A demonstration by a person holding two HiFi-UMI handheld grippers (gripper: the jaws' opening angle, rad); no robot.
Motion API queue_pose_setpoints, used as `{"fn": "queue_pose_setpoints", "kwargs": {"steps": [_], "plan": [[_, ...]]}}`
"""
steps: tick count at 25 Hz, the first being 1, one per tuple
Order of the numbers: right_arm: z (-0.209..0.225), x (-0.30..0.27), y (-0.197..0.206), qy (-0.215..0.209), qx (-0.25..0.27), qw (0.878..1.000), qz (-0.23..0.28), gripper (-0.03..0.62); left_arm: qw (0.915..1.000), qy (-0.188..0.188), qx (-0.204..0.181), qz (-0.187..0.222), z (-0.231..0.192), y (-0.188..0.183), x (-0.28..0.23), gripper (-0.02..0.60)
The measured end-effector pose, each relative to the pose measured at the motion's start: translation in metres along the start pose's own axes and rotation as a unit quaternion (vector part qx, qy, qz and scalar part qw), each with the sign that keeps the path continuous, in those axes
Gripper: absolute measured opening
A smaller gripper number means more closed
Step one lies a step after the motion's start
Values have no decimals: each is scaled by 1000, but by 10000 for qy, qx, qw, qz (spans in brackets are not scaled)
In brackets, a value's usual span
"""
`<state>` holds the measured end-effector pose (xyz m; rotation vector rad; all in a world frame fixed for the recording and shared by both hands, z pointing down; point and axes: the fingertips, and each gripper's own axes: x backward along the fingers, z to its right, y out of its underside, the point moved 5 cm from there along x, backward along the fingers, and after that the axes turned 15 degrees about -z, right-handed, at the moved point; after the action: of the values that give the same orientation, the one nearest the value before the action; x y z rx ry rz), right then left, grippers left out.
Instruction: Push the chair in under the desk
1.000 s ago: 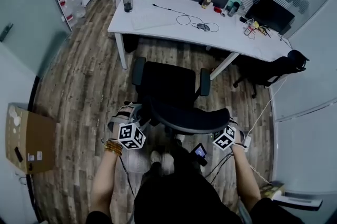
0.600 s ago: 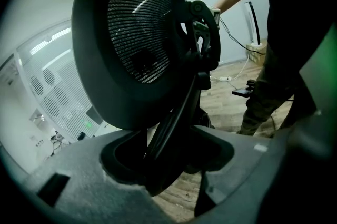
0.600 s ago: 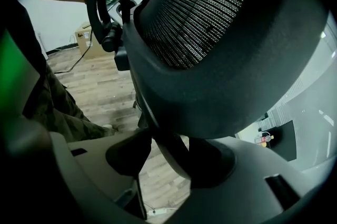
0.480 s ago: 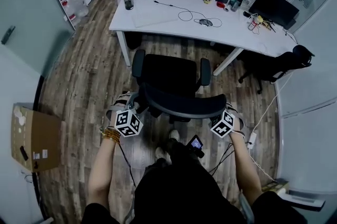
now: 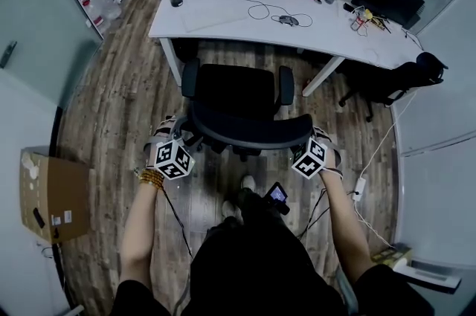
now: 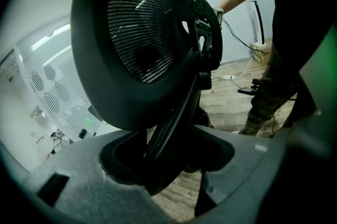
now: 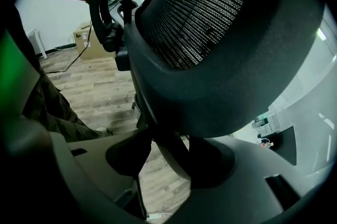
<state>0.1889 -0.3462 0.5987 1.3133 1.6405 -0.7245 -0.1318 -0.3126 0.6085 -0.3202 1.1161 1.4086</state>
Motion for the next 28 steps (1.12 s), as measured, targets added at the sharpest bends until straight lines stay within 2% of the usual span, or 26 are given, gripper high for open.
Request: {"fn": "queue_pose_setpoints", "kwargs": {"steps": [16, 28], "plan": [[42, -22, -27, 6, 81, 9999, 141, 225, 9998, 59, 85, -173, -44, 1, -28, 253], [81, -48, -61, 26, 221, 9995, 218, 222, 9989, 83, 297, -358, -89, 8, -58, 255]]}}
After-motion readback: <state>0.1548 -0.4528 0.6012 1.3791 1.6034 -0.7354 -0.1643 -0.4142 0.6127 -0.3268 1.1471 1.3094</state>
